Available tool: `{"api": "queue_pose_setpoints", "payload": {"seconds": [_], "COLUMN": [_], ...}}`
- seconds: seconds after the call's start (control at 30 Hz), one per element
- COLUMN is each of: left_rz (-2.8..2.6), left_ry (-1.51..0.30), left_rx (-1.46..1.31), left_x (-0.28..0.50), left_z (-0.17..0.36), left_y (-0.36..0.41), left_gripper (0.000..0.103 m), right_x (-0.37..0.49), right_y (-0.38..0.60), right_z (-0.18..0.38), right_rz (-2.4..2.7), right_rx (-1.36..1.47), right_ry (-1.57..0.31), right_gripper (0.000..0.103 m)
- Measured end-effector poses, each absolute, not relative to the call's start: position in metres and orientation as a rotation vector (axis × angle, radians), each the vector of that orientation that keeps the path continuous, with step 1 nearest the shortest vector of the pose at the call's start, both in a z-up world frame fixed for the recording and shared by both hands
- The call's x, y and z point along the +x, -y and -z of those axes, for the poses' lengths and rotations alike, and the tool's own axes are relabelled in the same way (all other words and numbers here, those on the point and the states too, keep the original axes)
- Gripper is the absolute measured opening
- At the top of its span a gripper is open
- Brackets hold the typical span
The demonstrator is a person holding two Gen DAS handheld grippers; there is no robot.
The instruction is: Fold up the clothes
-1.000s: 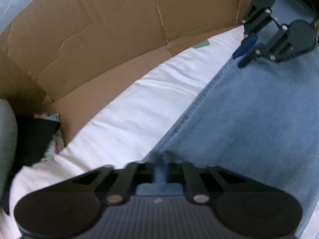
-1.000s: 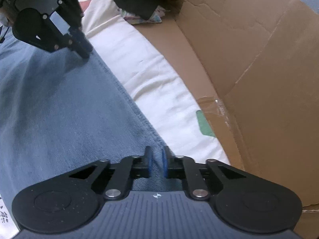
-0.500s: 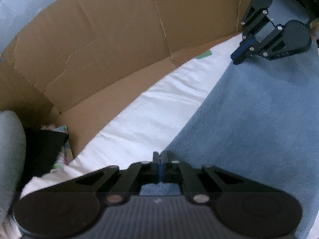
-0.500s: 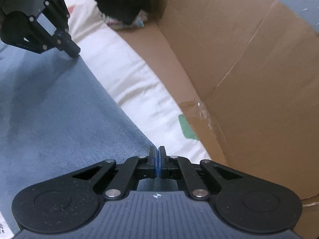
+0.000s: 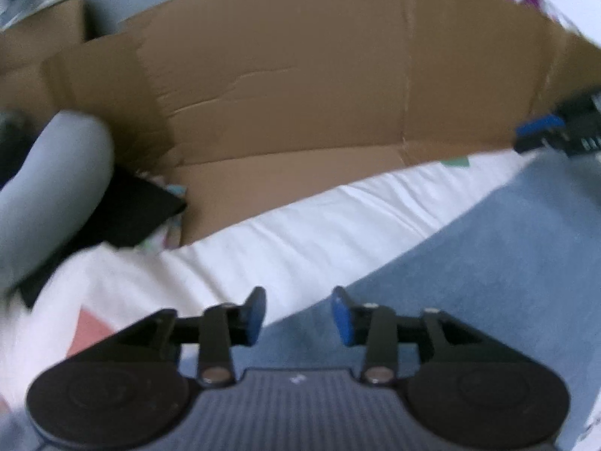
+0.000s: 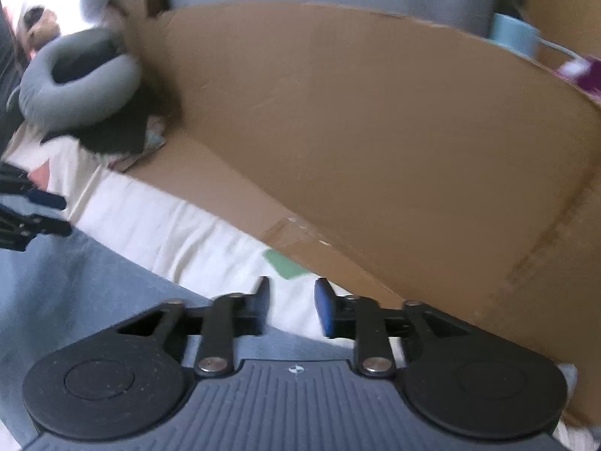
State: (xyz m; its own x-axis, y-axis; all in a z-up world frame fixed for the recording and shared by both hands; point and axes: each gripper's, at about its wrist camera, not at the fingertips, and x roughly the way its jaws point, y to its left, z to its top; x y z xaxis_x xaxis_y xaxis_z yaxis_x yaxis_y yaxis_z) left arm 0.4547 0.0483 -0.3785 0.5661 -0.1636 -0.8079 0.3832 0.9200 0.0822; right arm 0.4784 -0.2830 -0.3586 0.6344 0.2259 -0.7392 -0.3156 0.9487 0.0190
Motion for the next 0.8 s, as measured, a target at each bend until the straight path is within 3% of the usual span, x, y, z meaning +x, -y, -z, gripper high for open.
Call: {"api": "queue_pose_setpoints", "payload": {"seconds": [0.13,0.43,0.53,0.8], "left_rz": [0.260,0.270,0.312,0.387], "left_ry": [-0.923,-0.903,-0.875,-0.872], "left_rx": [0.113,0.082,0.115,0.075], "left_x": [0.443,0.403,0.388,0.356], "left_z": [0.368,0.351,0.341,0.327], "left_y": [-0.062,-0.037,-0.019,0.017], "left_gripper": [0.061,0.065,0.076,0.083], "right_x": [0.456,0.379,0.356,0.306], "right_y": [0.314,0.373,0.383,0.412], "right_z": [0.353,0.336,0.330,0.324], "right_rz": [-0.241,-0.116,-0.104,0.009], "right_rx": [-0.071,-0.001,-0.015,0.136], "right_ry": [-0.826,-0.830,-0.841,-0.842], "right_gripper": [0.040,0.047,0.056,0.059]}}
